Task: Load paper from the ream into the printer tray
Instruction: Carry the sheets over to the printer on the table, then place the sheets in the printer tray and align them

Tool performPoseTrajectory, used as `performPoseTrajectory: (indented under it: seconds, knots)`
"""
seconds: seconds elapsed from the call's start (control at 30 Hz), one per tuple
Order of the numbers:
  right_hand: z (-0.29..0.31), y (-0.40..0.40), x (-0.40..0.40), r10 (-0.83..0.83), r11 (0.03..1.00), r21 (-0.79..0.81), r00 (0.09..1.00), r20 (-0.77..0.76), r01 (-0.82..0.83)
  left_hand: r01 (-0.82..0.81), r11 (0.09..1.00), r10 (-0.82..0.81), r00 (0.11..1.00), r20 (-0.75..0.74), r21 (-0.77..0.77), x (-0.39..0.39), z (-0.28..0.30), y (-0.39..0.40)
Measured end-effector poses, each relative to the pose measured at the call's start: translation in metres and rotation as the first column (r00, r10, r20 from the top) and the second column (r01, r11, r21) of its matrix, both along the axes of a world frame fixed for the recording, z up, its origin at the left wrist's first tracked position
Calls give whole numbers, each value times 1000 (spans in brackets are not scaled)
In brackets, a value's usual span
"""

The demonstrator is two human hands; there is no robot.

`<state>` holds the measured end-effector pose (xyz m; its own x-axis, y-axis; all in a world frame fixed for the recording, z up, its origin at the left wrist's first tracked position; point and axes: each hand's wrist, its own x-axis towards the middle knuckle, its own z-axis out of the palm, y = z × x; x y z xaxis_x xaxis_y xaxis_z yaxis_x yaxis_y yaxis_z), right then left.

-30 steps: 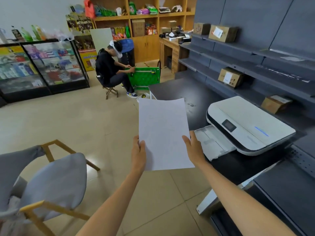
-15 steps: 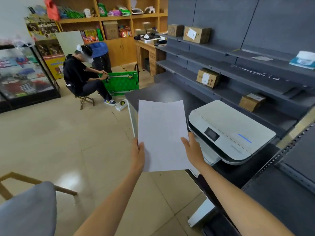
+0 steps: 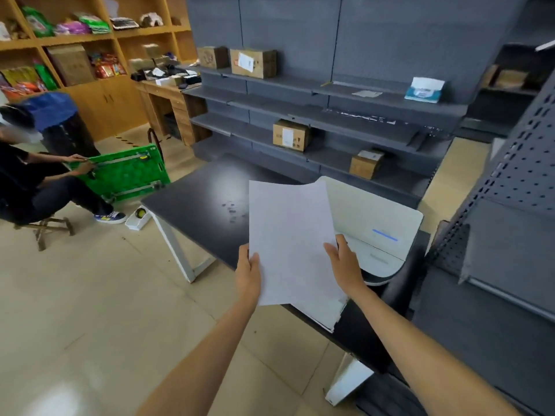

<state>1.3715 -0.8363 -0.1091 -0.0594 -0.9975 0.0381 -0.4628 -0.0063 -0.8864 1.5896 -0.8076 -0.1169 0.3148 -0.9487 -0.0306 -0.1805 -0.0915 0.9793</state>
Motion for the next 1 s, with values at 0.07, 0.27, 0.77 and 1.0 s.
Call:
performPoseTrajectory:
  seconds: [0.07, 0.27, 0.77, 1.0]
  knots:
    - [-4, -3, 1, -58, 998, 24, 998, 5, 58, 41, 999, -42, 999, 22, 31, 3, 0, -16]
    - [-16, -1, 12, -264, 962, 79, 964, 38, 261, 165, 983, -172, 983, 71, 84, 9, -3, -47]
    - [-74, 98, 37, -538, 802, 271, 841, -57, 532, 521, 814, -540, 842, 6, 256, 13, -74, -29]
    - [-101, 130, 51, -572, 756, 315, 813, -107, 573, 574, 733, -584, 806, -94, 365, 18, -103, -9]
